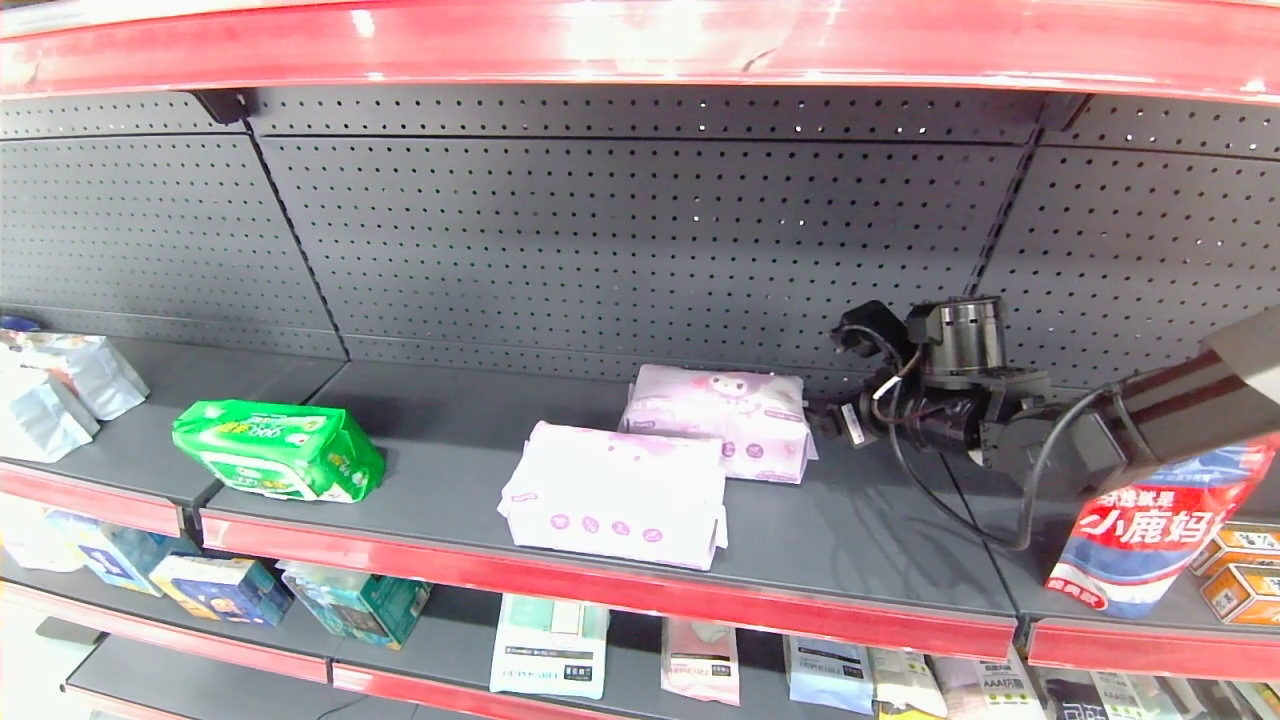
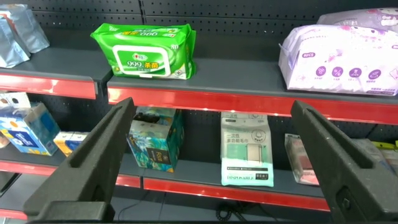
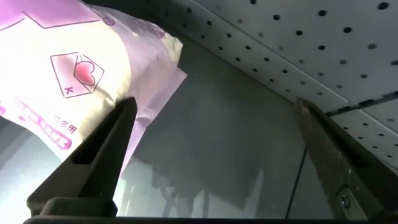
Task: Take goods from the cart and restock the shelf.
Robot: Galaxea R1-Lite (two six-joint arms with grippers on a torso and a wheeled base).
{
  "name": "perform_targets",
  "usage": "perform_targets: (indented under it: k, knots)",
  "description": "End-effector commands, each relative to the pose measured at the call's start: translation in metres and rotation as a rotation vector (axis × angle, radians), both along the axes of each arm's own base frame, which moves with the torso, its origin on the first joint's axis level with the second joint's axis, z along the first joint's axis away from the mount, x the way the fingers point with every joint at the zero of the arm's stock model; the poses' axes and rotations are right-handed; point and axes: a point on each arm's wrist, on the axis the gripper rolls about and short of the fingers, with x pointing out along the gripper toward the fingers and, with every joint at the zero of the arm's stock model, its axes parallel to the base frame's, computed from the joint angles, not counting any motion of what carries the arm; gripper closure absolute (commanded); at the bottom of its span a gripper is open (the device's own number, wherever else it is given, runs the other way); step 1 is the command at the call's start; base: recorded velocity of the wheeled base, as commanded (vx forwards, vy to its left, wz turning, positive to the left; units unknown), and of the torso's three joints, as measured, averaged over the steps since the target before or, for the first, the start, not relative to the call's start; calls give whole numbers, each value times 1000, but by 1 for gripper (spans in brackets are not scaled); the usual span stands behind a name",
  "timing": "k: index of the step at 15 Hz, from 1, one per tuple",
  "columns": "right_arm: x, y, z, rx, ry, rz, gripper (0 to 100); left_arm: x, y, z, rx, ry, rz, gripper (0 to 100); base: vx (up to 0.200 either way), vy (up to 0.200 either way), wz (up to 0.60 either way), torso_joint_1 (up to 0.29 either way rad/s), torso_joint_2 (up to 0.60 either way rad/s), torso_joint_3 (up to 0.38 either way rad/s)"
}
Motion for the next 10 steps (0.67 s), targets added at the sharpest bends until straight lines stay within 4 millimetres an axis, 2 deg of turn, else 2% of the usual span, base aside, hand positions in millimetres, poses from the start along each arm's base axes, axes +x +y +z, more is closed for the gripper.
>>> perform_targets:
  k: [1,10]
  knots:
    - [4,6,-2,1,-3,12,0,0,0,0,0,-2,2,0,0,0,0,0,0,0]
    - [8,20,-2,6,-12,43,0,0,0,0,-1,-4,2,0,0,0,0,0,0,0]
